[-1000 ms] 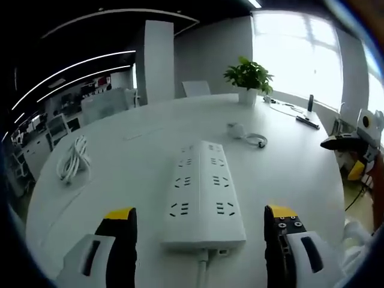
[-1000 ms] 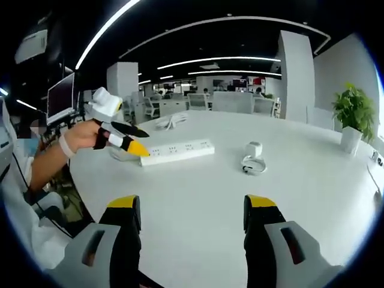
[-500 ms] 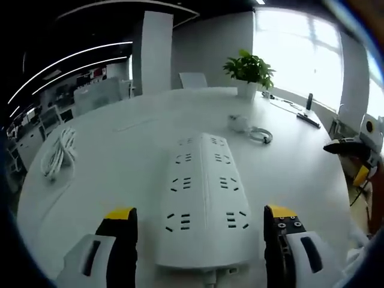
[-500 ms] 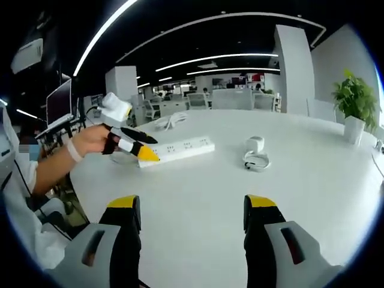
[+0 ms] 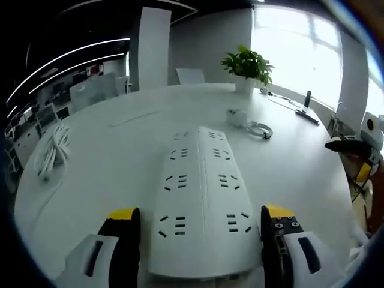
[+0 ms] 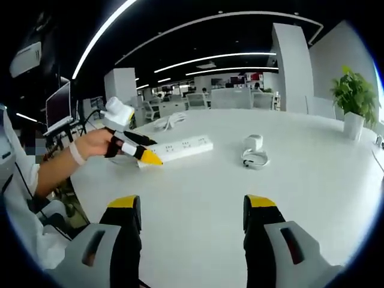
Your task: Straighten the power strip on the desk, plug the charger into it
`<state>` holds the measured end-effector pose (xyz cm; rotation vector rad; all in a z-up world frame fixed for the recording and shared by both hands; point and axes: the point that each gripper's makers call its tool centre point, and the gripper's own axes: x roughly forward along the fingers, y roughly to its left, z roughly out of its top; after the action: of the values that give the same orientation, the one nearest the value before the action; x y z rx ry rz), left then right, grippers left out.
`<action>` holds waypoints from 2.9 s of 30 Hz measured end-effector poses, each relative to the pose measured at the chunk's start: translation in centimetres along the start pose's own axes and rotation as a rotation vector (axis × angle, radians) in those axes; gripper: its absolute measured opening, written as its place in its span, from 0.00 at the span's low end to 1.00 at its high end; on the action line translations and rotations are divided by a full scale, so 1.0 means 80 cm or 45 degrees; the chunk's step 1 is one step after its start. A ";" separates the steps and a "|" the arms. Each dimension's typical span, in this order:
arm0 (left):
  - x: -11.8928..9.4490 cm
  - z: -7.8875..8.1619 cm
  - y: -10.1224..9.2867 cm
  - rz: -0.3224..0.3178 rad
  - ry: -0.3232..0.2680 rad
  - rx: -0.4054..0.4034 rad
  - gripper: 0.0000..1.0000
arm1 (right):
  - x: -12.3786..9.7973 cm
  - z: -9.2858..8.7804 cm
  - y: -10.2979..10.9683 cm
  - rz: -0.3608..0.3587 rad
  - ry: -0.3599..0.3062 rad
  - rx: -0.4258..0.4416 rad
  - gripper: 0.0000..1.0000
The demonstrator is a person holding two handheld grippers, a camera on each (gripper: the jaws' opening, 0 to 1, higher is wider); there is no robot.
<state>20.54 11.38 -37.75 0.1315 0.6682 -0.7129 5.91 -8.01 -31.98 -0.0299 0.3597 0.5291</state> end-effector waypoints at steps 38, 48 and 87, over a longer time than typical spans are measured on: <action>0.000 0.001 -0.003 -0.011 0.018 0.022 0.76 | 0.050 0.073 -0.008 0.233 0.144 -0.750 0.67; 0.000 0.000 -0.004 -0.012 0.021 0.023 0.76 | 0.119 0.102 -0.008 0.428 0.230 -1.007 0.66; -0.007 -0.006 -0.013 -0.018 0.021 0.025 0.76 | 0.308 0.063 0.019 0.898 0.800 -1.835 0.67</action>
<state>19.32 11.04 -37.70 0.1514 0.6785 -0.7326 26.58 5.99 -35.63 -1.5354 0.5301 1.3967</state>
